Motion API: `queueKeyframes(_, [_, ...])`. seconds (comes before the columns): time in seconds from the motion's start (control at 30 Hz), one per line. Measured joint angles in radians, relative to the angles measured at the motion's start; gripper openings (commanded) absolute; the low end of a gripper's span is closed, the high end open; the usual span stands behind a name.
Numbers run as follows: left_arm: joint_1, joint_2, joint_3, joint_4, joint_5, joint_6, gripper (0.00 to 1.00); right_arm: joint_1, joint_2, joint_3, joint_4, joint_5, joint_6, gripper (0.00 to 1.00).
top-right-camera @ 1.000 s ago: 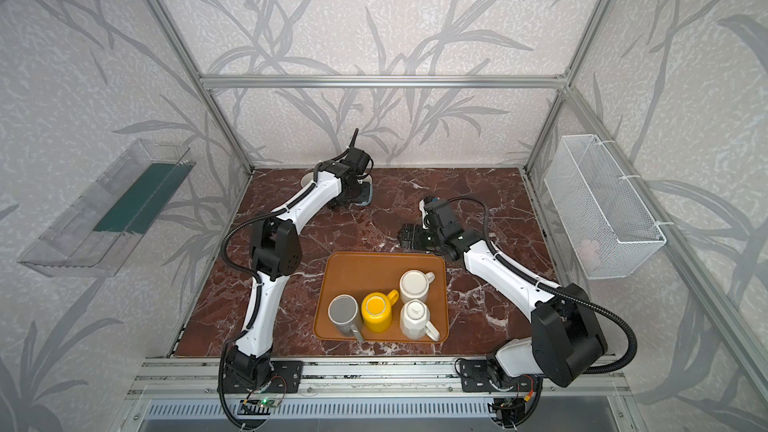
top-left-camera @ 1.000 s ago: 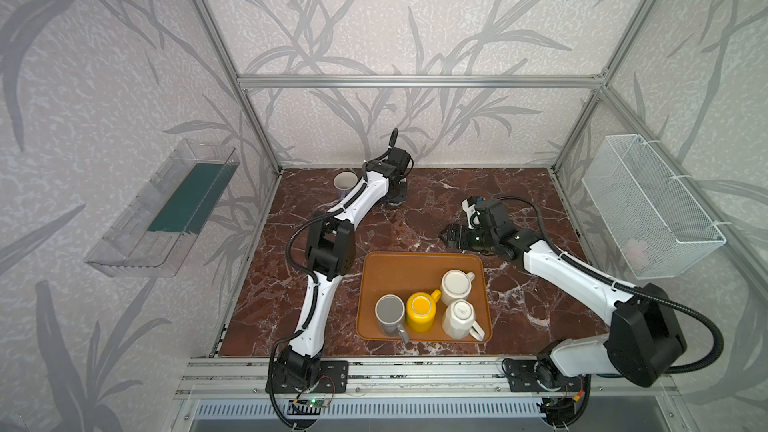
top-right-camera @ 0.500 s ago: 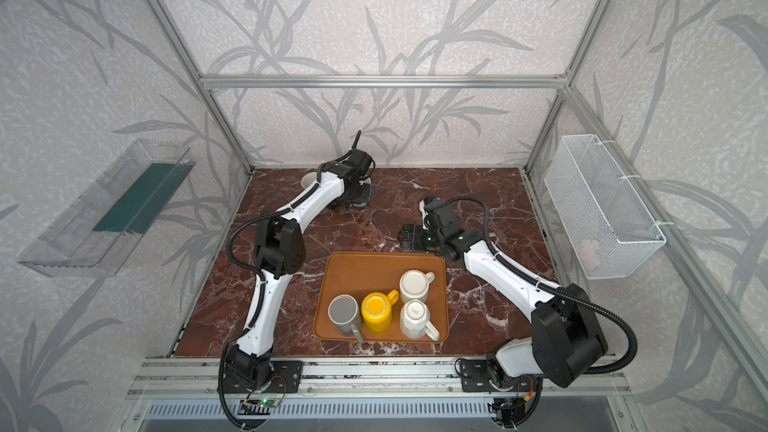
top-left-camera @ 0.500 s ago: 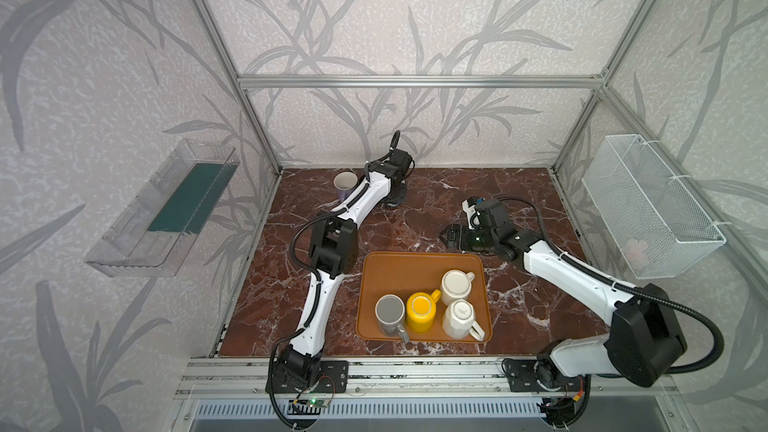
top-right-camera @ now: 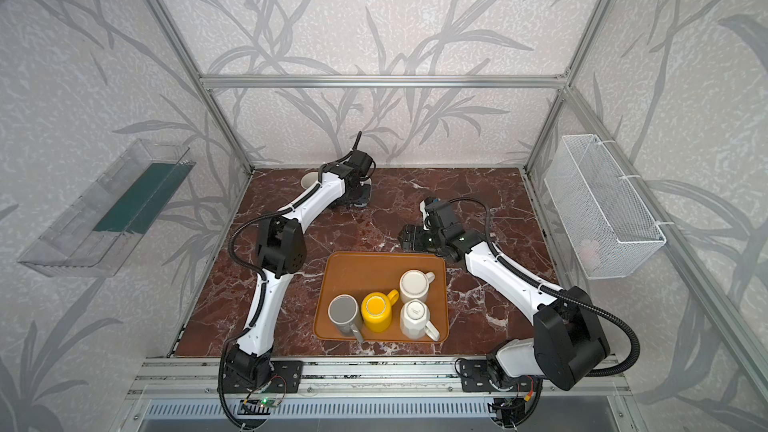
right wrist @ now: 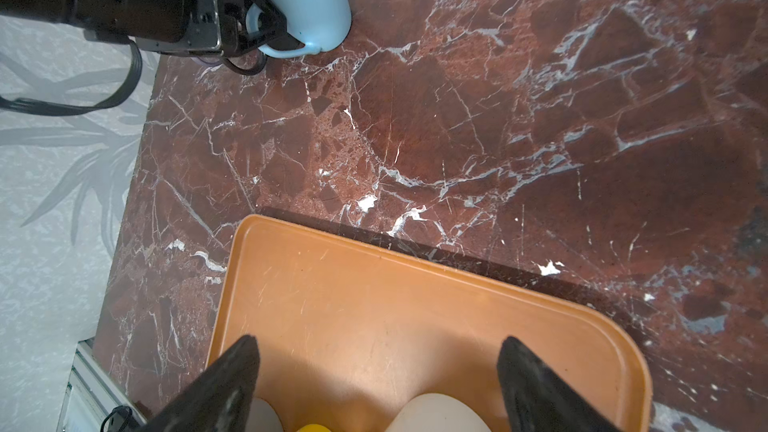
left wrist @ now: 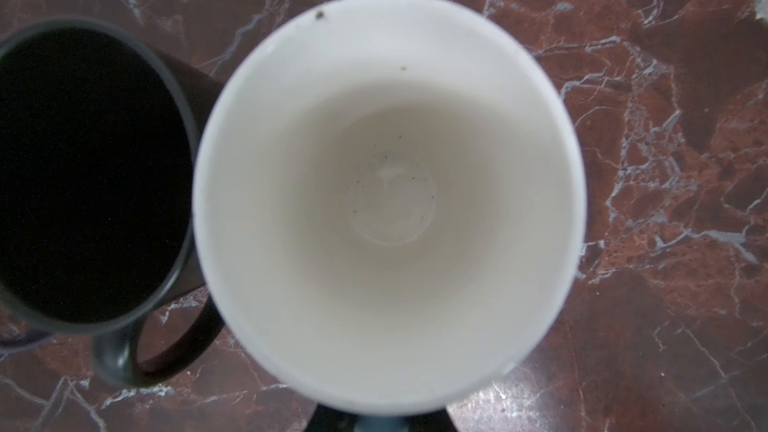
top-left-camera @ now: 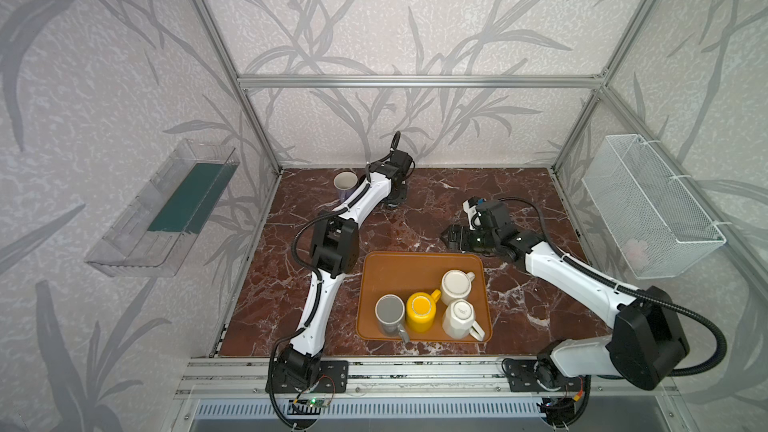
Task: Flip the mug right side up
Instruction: 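Turn the light blue mug upright beside the black mug with the left gripper, then open the left gripper and lift it off the light blue mug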
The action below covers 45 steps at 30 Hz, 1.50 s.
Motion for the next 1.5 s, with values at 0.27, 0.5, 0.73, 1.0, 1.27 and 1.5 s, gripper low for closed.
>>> queueKeyframes(0.27, [0.0, 0.002, 0.0, 0.0, -0.001, 0.0, 0.12, 0.0, -0.001, -0.005, 0.0, 0.0, 0.0, 0.9])
queueKeyframes(0.5, [0.0, 0.004, 0.003, 0.001, -0.004, 0.001, 0.27, 0.0, -0.001, -0.005, -0.001, 0.0, 0.0, 0.9])
queueKeyframes(0.73, [0.0, 0.004, 0.008, 0.015, -0.006, 0.006, 0.48, 0.0, -0.007, -0.005, -0.008, 0.003, -0.002, 0.91])
queueKeyframes(1.0, [0.0, 0.003, 0.018, 0.003, -0.013, 0.008, 0.66, 0.0, -0.015, -0.005, -0.013, 0.01, -0.014, 0.91])
queueKeyframes(1.27, [0.0, -0.105, -0.126, 0.027, 0.016, 0.008, 0.7, 0.0, -0.017, -0.005, -0.051, 0.017, -0.066, 0.92])
queueKeyframes(1.5, [0.0, -0.357, -0.408, 0.144, 0.066, 0.001, 0.71, 0.0, -0.064, -0.005, -0.106, 0.025, -0.158, 0.92])
